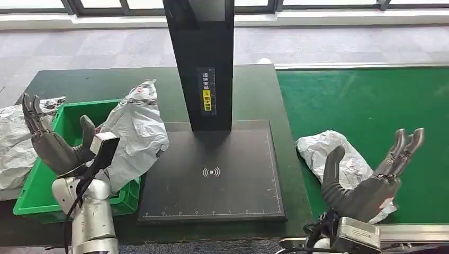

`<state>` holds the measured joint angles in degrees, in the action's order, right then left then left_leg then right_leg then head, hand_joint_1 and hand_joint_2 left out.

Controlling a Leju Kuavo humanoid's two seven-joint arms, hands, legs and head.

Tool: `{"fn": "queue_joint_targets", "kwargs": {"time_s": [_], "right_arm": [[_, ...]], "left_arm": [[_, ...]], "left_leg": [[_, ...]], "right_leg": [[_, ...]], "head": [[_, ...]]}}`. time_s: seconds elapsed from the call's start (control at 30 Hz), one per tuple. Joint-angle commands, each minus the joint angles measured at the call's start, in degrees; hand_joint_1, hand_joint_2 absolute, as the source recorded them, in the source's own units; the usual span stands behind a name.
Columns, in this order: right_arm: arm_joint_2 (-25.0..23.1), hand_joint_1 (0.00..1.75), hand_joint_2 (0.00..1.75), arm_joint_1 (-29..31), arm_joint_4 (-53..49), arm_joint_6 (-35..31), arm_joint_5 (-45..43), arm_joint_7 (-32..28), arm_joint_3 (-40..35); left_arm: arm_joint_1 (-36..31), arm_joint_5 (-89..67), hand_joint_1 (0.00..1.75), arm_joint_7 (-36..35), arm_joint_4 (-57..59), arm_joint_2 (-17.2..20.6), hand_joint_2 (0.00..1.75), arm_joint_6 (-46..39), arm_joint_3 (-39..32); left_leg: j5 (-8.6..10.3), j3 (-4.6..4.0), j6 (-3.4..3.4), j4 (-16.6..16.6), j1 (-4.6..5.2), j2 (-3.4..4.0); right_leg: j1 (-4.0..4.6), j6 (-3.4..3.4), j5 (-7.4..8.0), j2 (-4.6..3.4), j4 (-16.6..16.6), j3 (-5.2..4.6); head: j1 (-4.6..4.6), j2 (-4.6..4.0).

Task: Moved the parcel from conveyor to table for the left to box.

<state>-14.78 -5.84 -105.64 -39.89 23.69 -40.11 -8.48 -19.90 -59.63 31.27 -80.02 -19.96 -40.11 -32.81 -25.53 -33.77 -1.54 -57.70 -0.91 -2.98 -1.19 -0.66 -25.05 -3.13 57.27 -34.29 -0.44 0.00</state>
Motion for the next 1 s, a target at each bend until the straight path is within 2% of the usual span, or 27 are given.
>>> {"fn": "queue_joint_targets", "kwargs": {"time_s": [0.03, 0.07, 0.1, 0.17, 0.2, 0.27, 0.3, 0.33, 0.43, 0.53, 0.57, 0.7, 0.73, 0.77, 0.87, 0.93, 1.0], "right_arm": [[-3.06, 0.00, 1.75, 9.85, 23.79, -0.11, 23.61, 5.77, 24.06], [-4.26, 0.00, 1.75, 13.85, 29.62, -0.11, 33.18, 8.07, 33.24], [-4.58, 0.00, 1.75, 15.27, 30.44, -0.11, 39.16, 9.24, 37.93], [-5.12, 0.00, 1.75, 17.42, 31.72, -0.11, 41.98, 7.11, 43.75], [-5.22, 0.00, 1.75, 19.04, 31.85, -0.11, 53.32, 12.92, 49.44], [-4.46, 0.00, 1.75, 19.91, 32.44, -0.11, 57.03, 15.12, 52.17], [-3.06, 0.00, 1.75, 20.49, 34.66, -0.11, 61.65, 19.12, 54.36], [-2.13, 0.00, 1.75, 20.35, 35.68, -0.11, 62.07, 21.09, 54.17], [-1.29, 0.00, 1.75, 20.28, 36.87, -0.11, 61.43, 21.44, 54.94], [0.61, 0.00, 1.75, 20.00, 40.84, -0.11, 60.84, 24.33, 56.20], [-0.38, 0.00, 1.75, 22.43, 43.43, -0.11, 62.69, 20.58, 62.45], [4.74, 0.00, 1.75, 23.19, 57.01, -0.11, 56.71, 23.11, 59.12], [4.74, 0.00, 1.75, 23.19, 57.01, -0.11, 56.71, 23.11, 59.12], [4.74, 0.00, 1.75, 23.19, 57.01, -0.11, 56.71, 23.11, 59.12], [5.04, 0.00, 1.75, 23.61, 57.47, -0.11, 56.79, 23.43, 58.97], [5.04, 0.00, 1.75, 23.61, 57.47, -0.11, 56.79, 23.43, 58.97], [7.34, 0.00, 1.75, 25.38, 65.85, 1.27, 53.12, 22.84, 57.69]], "left_arm": [[-0.09, 24.25, 0.00, 8.73, 9.58, -0.04, 1.75, 0.11, 10.28], [1.75, 34.70, 0.00, 8.73, 7.92, 0.72, 1.75, 5.71, 17.01], [2.33, 39.27, 0.00, 8.73, 6.69, 1.05, 1.75, 10.53, 19.01], [2.80, 41.67, 0.00, 8.73, 6.18, 1.13, 1.75, 13.02, 20.65], [3.64, 49.36, 0.00, 8.73, 4.47, 1.66, 1.75, 24.23, 22.81], [4.58, 51.75, 0.00, 8.73, 3.33, 1.53, 1.75, 29.43, 24.25], [5.56, 53.88, 0.00, 8.73, 2.06, 1.41, 1.75, 35.95, 25.96], [6.04, 54.76, 0.00, 8.73, 1.47, 1.07, 1.75, 38.60, 26.27], [6.53, 55.13, 0.00, 8.73, 0.97, 0.56, 1.75, 40.20, 26.87], [7.25, 55.40, 0.00, 8.73, 0.02, 0.01, 1.75, 45.08, 27.48], [7.02, 55.45, 0.00, 8.73, -0.01, -0.04, 1.75, 45.08, 27.65], [6.78, 55.11, 0.00, 8.73, -0.53, -0.04, 1.75, 44.35, 27.43], [6.78, 55.11, 0.00, 8.73, -0.53, -0.04, 1.75, 44.35, 27.43], [6.78, 55.11, 0.00, 8.73, -0.53, -0.04, 1.75, 44.35, 27.43], [6.70, 55.07, 0.00, 8.73, -0.46, -0.03, 1.75, 44.49, 27.25], [6.70, 55.07, 0.00, 8.73, -0.46, -0.03, 1.75, 44.49, 27.25], [6.62, 54.82, 0.00, 8.73, -0.37, -0.04, 1.75, 44.79, 26.87]], "left_leg": [[0.06, 0.27, 0.12, 0.22, -0.01, 0.23], [0.13, 0.21, 0.11, 0.19, 0.00, -0.07], [0.18, 0.17, 0.15, 0.19, -0.01, -0.26], [0.21, 0.16, 0.20, 0.20, -0.01, -0.18], [0.15, 0.10, 0.13, 0.07, 0.00, -0.14], [0.22, 0.04, 0.23, 0.11, 0.05, -0.31], [0.26, 0.05, 0.34, 0.13, 0.07, -0.33], [0.26, -0.06, 0.26, 0.06, 0.03, -0.37], [0.21, 0.00, 0.24, 0.07, 0.08, -0.30], [0.19, 0.03, 0.28, 0.14, 0.16, -0.18], [0.19, -0.08, 0.21, 0.04, 0.12, -0.31], [0.18, 0.14, 0.27, 0.21, 0.13, -0.07], [0.19, 0.05, 0.24, 0.14, 0.11, -0.05], [0.20, -0.09, 0.21, 0.06, 0.09, -0.19], [0.17, 0.03, 0.29, 0.14, 0.15, 0.12], [0.18, -0.09, 0.23, 0.07, 0.15, -0.03], [0.19, -0.15, 0.21, 0.04, 0.16, -0.15]], "right_leg": [[0.10, 0.07, 0.07, 0.34, -0.28, 0.32], [0.07, 0.02, 0.06, 0.50, -0.27, 0.34], [0.09, 0.00, 0.07, 0.73, -0.33, 0.38], [0.11, 0.00, 0.11, 0.83, -0.41, 0.39], [0.06, -0.02, 0.07, 0.53, -0.23, 0.24], [0.03, -0.04, 0.07, 0.83, -0.28, 0.33], [0.00, -0.04, 0.06, 0.91, -0.32, 0.38], [-0.02, -0.08, 0.10, 0.74, -0.23, 0.27], [-0.10, -0.12, 0.10, 0.69, -0.24, 0.29], [-0.13, -0.09, 0.08, 0.76, -0.28, 0.30], [-0.12, -0.13, 0.10, 0.56, -0.19, 0.19], [-0.04, -0.08, 0.12, 0.70, -0.42, 0.39], [-0.05, -0.11, 0.16, 0.48, -0.35, 0.24], [-0.06, -0.13, 0.14, 0.48, -0.24, 0.14], [-0.06, -0.09, 0.15, 0.56, -0.33, 0.22], [-0.12, -0.11, 0.12, 0.47, -0.20, 0.08], [-0.14, -0.12, 0.11, 0.49, -0.15, 0.03]], "head": [[0.00, 0.00], [0.00, 0.00], [0.00, 0.00], [0.00, 0.00], [0.02, 0.00], [0.00, 0.00], [0.02, 0.00], [0.02, 0.00], [0.02, 0.00], [0.02, 0.00], [0.02, 0.00], [0.02, 0.00], [0.04, 0.00], [0.02, 0.00], [0.04, 0.00], [0.04, 0.00], [0.04, 0.00]]}}
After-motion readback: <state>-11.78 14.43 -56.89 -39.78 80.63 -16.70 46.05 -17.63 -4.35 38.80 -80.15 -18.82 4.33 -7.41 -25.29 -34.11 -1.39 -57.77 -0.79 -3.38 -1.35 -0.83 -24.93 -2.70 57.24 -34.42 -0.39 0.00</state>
